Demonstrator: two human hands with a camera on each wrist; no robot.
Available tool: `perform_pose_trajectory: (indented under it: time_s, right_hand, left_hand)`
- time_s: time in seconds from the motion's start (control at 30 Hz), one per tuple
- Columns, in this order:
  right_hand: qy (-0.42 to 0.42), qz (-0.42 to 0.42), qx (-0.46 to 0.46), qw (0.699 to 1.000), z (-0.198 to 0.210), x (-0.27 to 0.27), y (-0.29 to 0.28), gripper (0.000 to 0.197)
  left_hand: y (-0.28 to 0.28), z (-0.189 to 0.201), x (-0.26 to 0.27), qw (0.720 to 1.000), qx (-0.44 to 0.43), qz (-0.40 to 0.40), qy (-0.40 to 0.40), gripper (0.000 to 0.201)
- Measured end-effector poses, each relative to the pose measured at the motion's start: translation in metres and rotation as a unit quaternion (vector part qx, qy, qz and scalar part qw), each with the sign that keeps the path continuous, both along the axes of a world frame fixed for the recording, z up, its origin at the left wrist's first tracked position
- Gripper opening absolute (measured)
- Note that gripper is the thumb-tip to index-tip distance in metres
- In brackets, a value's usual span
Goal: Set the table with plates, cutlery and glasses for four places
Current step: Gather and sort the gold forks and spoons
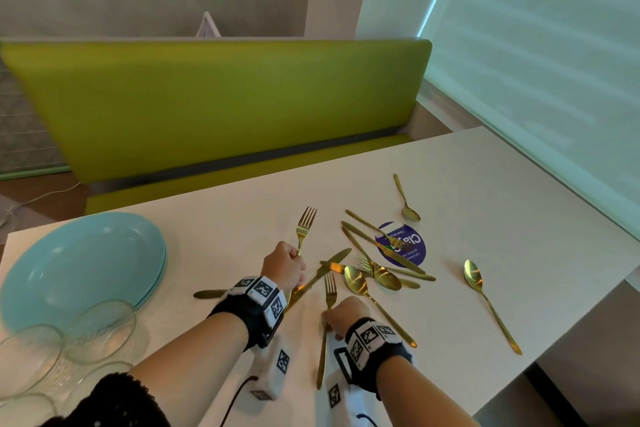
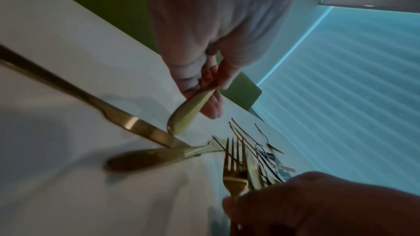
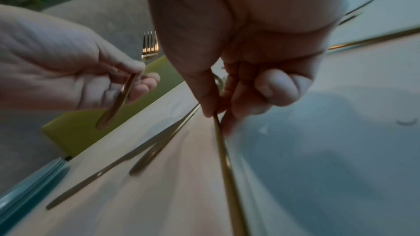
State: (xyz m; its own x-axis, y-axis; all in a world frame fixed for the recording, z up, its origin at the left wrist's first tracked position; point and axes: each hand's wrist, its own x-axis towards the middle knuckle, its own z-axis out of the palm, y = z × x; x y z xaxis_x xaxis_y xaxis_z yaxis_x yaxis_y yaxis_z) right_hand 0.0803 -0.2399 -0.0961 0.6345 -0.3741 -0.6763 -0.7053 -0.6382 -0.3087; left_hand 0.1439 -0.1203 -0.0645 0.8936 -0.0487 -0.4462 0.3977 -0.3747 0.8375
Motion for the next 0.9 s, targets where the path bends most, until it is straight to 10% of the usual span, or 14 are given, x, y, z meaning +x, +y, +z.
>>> perform_pose_trajectory:
  time_s: [0.37,0.9]
  right_hand:
    - [-0.222,-0.080,0.173,0.956,0.058,0.027,-0.024,0.025]
    - [-0.180,-0.070,0.132,0.972,0.049,0.034,-0.032,0.024]
  left_hand:
    - [-0.017,0.004,-0.016,0.993,-0.085,-0.051,0.066,0.017]
    - [-0.042,0.009,-0.018,0.977,-0.152,-0.112,0.095,0.016]
